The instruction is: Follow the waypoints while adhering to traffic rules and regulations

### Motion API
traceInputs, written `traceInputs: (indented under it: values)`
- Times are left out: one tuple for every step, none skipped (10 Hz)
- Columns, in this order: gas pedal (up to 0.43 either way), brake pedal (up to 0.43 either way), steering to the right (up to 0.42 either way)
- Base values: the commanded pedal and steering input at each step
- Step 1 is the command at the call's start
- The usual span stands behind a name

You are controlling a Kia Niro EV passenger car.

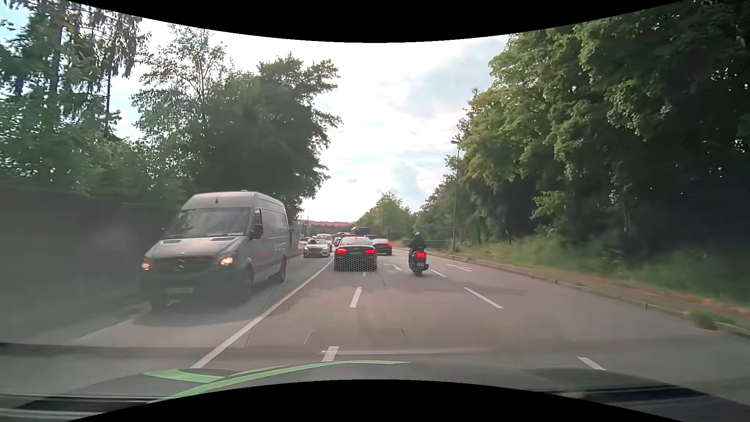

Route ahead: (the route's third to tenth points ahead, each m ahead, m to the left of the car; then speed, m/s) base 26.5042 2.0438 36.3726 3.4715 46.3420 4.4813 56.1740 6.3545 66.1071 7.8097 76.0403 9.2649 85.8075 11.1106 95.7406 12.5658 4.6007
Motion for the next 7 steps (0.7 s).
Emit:
traceInputs:
  values:
    - [0.0, 0.018, -0.025]
    - [0.0, 0.006, -0.025]
    - [0.0, 0.0, -0.025]
    - [0.0, 0.0, -0.025]
    - [0.0, 0.0, -0.025]
    - [0.0, 0.0, -0.024]
    - [0.0, 0.0, -0.024]
